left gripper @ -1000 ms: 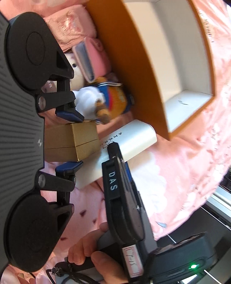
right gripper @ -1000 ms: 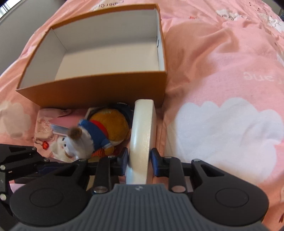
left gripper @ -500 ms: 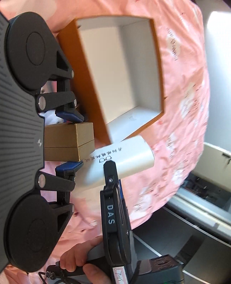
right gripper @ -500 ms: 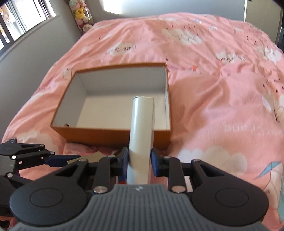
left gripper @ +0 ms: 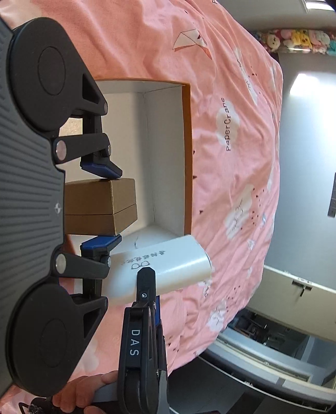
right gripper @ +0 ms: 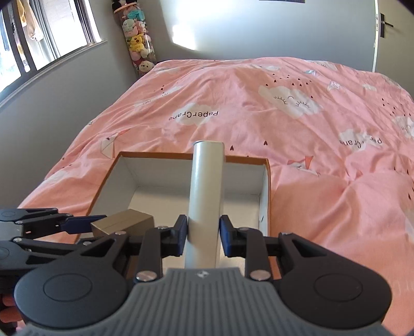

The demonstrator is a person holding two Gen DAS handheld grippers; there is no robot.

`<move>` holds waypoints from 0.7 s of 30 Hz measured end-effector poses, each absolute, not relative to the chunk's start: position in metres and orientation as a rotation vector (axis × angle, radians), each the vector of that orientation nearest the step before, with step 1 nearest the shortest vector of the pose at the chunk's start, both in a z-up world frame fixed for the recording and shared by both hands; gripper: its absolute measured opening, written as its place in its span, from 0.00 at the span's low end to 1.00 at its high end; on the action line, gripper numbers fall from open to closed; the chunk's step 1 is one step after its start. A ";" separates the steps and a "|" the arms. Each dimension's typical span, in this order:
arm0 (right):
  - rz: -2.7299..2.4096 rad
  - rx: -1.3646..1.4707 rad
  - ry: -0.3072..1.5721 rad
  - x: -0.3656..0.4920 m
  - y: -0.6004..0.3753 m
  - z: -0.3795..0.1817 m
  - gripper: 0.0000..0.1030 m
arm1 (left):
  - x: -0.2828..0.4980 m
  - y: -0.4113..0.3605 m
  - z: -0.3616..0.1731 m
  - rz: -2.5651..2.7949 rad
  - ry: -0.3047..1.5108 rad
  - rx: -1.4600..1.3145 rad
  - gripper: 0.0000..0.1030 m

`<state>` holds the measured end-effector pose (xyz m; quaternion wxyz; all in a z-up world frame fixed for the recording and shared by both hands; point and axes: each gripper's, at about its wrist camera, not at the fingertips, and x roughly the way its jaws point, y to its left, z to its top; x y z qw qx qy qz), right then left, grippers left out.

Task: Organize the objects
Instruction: 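Lift the gold box with the left tool while the right tool lifts the tube over the shoebox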

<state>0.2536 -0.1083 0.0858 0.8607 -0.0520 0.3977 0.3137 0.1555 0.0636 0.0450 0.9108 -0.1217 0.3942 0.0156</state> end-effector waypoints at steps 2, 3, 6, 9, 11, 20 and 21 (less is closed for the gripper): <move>0.656 -0.118 0.854 0.266 -0.101 0.075 0.27 | 0.162 0.067 0.040 0.044 0.822 -0.252 0.52; 0.653 -0.118 0.866 0.272 -0.097 0.069 0.27 | 0.165 0.069 0.038 0.047 0.828 -0.254 0.52; 0.643 -0.121 0.907 0.290 -0.089 0.048 0.27 | 0.175 0.075 0.030 0.050 0.849 -0.265 0.52; 0.614 -0.112 0.966 0.307 -0.083 0.026 0.27 | 0.184 0.079 0.021 0.052 0.876 -0.272 0.52; 0.588 -0.124 0.988 0.314 -0.079 0.014 0.27 | 0.189 0.081 0.014 0.046 0.895 -0.281 0.52; 0.505 -0.207 1.039 0.325 -0.065 -0.022 0.26 | 0.206 0.092 -0.011 0.043 0.952 -0.321 0.52; 0.487 -0.214 1.052 0.327 -0.064 -0.025 0.26 | 0.208 0.092 -0.012 0.041 0.957 -0.321 0.52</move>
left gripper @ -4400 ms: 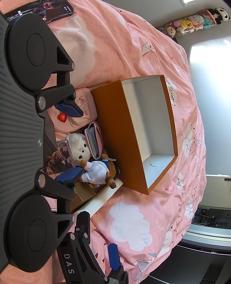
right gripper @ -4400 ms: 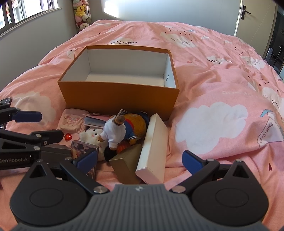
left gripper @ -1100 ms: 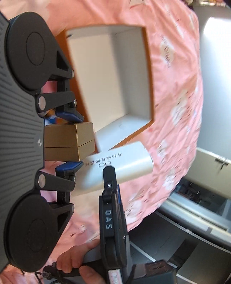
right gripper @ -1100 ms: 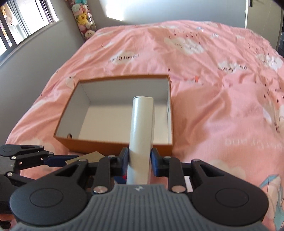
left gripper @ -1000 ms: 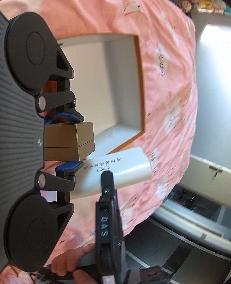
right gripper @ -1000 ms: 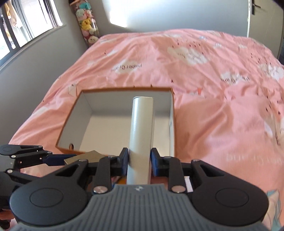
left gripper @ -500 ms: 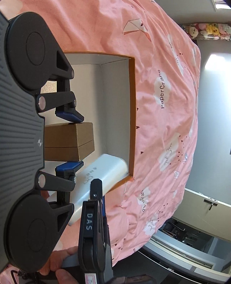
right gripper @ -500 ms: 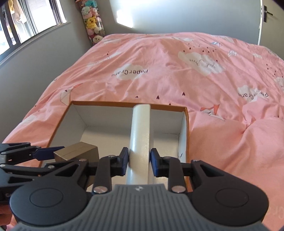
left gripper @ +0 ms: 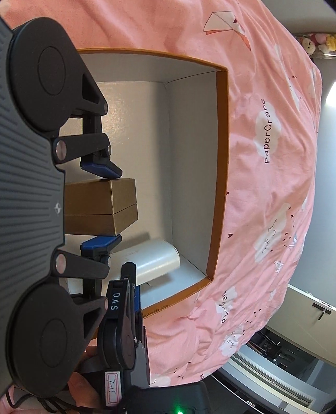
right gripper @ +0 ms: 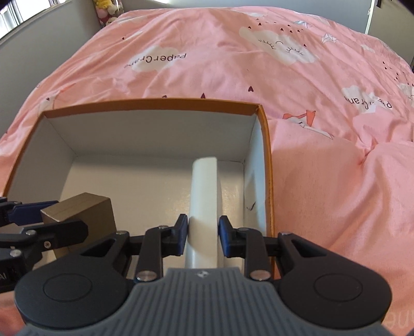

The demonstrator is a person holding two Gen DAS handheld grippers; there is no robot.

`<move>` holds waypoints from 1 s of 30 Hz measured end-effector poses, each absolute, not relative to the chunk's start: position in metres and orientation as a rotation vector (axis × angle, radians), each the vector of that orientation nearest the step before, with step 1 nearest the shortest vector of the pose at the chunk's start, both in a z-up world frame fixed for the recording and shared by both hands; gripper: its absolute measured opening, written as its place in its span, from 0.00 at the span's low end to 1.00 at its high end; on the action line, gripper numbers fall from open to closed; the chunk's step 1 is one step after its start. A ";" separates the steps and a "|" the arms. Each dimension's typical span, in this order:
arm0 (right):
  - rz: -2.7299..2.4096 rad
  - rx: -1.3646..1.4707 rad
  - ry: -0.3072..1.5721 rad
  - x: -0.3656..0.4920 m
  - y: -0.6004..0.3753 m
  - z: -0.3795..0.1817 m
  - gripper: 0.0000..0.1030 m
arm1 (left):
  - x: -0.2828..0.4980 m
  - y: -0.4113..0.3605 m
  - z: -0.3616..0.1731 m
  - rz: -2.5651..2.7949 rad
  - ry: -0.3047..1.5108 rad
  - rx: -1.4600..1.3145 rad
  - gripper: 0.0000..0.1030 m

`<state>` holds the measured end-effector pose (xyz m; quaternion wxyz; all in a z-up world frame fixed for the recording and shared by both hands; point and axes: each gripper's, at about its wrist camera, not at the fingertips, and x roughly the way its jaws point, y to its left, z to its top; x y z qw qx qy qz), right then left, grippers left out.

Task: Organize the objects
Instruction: 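Lift the gold box with the left tool while the right tool lifts the tube over the shoebox, then lower the white tube into the shoebox with the right tool while the left tool lowers the gold box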

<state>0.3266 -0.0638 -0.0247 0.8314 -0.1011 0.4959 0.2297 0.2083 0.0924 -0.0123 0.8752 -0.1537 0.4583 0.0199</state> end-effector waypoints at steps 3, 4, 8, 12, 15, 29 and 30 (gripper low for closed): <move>0.485 -0.243 1.052 0.326 -0.060 -0.029 0.26 | 0.214 0.093 -0.016 0.033 0.970 -0.328 0.52; 0.487 -0.259 1.060 0.326 -0.058 -0.031 0.26 | 0.215 0.093 -0.017 0.028 0.975 -0.332 0.52; 0.483 -0.353 1.081 0.326 -0.051 -0.036 0.26 | 0.221 0.092 -0.022 0.015 0.991 -0.342 0.52; 0.477 -0.480 1.069 0.324 -0.044 -0.039 0.25 | 0.222 0.091 -0.025 0.010 1.001 -0.349 0.52; 0.497 -0.558 1.028 0.320 -0.045 -0.039 0.25 | 0.223 0.091 -0.026 0.009 1.008 -0.349 0.52; 0.682 -0.945 0.828 0.287 -0.041 -0.050 0.48 | 0.237 0.090 -0.029 0.008 1.032 -0.361 0.52; 0.690 -0.984 0.801 0.285 -0.039 -0.052 0.50 | 0.237 0.091 -0.029 0.011 1.032 -0.360 0.52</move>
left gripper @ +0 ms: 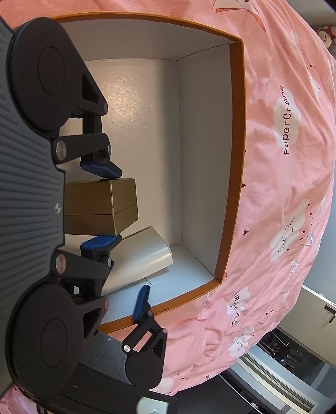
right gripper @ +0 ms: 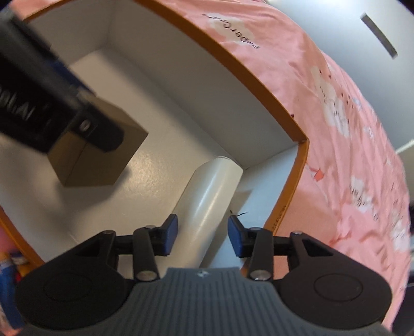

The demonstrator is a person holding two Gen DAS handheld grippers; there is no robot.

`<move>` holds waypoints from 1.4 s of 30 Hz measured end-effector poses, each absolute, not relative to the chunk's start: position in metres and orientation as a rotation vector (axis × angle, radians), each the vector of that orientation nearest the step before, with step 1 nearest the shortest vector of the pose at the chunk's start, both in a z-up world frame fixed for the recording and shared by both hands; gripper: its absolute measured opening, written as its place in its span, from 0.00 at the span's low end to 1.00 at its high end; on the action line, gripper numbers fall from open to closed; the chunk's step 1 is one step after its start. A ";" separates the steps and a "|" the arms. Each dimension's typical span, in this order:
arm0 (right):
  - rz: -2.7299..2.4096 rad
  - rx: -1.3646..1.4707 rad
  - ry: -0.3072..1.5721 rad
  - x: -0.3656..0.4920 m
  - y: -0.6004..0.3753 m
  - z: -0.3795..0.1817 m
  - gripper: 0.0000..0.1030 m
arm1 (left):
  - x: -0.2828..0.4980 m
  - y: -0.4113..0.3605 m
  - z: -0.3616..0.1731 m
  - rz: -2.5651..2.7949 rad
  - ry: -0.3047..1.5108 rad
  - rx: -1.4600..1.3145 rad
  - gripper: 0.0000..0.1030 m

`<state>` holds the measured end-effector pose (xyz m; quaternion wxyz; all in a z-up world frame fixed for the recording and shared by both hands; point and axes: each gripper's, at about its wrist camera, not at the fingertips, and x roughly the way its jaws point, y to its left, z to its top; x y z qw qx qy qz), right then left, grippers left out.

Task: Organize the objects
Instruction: 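Lower the white tube into the shoebox with the right tool while the left tool lowers the gold box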

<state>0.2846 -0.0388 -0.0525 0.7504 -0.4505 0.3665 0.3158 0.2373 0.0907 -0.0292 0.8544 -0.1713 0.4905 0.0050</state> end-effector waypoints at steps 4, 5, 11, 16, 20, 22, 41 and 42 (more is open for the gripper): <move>0.741 -1.090 0.725 0.285 -0.036 -0.054 0.58 | 0.240 0.095 -0.030 0.026 1.039 -0.355 0.52; 0.755 -1.112 0.727 0.286 -0.036 -0.056 0.59 | 0.241 0.095 -0.030 0.023 1.040 -0.353 0.52; 0.799 -1.234 0.714 0.289 -0.032 -0.061 0.63 | 0.248 0.092 -0.033 0.007 1.045 -0.355 0.52; 0.765 -1.314 0.667 0.284 -0.028 -0.057 0.71 | 0.257 0.089 -0.037 -0.007 1.044 -0.358 0.52; 0.773 -1.309 0.605 0.284 -0.034 -0.051 0.71 | 0.266 0.086 -0.037 -0.016 1.055 -0.350 0.52; 0.778 -1.263 0.603 0.288 -0.040 -0.046 0.70 | 0.273 0.085 -0.037 -0.010 1.057 -0.335 0.52; 0.840 -1.028 0.539 0.283 -0.069 -0.029 0.62 | 0.329 0.025 -0.043 -0.306 1.029 0.261 0.52; 0.844 -1.028 0.536 0.282 -0.070 -0.029 0.62 | 0.330 0.022 -0.044 -0.325 1.026 0.303 0.52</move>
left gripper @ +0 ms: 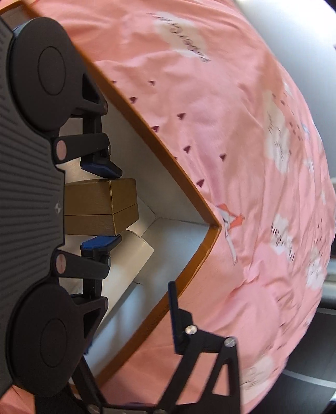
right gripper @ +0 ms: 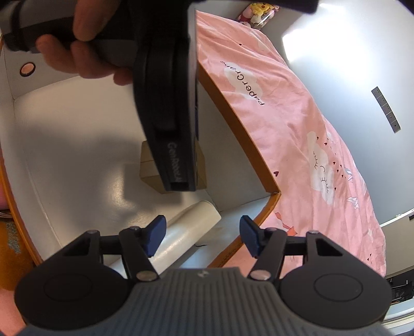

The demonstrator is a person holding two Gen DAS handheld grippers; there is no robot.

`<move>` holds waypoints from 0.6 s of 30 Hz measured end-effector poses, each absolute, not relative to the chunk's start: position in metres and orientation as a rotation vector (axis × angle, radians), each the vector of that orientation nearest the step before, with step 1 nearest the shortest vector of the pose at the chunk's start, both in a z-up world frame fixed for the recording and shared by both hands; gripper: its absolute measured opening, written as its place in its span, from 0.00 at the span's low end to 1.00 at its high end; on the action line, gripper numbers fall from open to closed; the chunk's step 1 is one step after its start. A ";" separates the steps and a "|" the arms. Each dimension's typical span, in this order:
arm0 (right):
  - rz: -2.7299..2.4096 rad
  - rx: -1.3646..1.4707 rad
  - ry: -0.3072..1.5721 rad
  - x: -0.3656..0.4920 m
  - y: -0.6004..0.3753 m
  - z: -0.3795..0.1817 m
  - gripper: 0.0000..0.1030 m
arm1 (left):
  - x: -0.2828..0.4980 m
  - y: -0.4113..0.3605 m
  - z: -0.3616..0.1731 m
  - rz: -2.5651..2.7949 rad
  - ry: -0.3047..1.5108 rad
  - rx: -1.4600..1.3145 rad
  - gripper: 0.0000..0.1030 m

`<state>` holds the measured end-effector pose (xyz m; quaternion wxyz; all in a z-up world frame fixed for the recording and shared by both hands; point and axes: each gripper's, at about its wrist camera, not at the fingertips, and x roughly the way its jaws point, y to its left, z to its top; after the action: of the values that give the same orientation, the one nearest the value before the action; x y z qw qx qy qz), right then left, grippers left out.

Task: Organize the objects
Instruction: 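Lower the white tube into the shoebox with the right tool while the left tool lowers the gold box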

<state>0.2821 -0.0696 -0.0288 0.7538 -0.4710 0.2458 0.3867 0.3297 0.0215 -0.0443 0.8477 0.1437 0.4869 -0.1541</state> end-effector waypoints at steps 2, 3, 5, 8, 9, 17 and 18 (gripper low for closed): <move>0.845 -1.030 0.527 0.280 -0.071 -0.029 0.62 | 0.332 0.014 -0.047 -0.358 1.027 0.371 0.52; 0.846 -1.032 0.525 0.280 -0.072 -0.029 0.62 | 0.333 0.011 -0.048 -0.372 1.029 0.397 0.52; 0.846 -1.030 0.522 0.281 -0.072 -0.030 0.62 | 0.336 0.006 -0.051 -0.403 1.042 0.448 0.52; 0.848 -1.018 0.523 0.282 -0.073 -0.029 0.62 | 0.339 -0.001 -0.052 -0.422 1.016 0.507 0.51; 0.850 -1.016 0.522 0.283 -0.074 -0.029 0.62 | 0.341 -0.003 -0.052 -0.419 1.006 0.530 0.52; 0.843 -1.022 0.517 0.284 -0.073 -0.031 0.62 | 0.342 -0.002 -0.048 -0.411 0.982 0.521 0.69; 0.841 -1.016 0.520 0.285 -0.073 -0.031 0.62 | 0.339 -0.001 -0.048 -0.404 0.981 0.522 0.69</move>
<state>0.2850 -0.0730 -0.0305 0.7591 -0.4665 0.2386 0.3862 0.3389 -0.0013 -0.0479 0.8303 0.2459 0.4625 -0.1905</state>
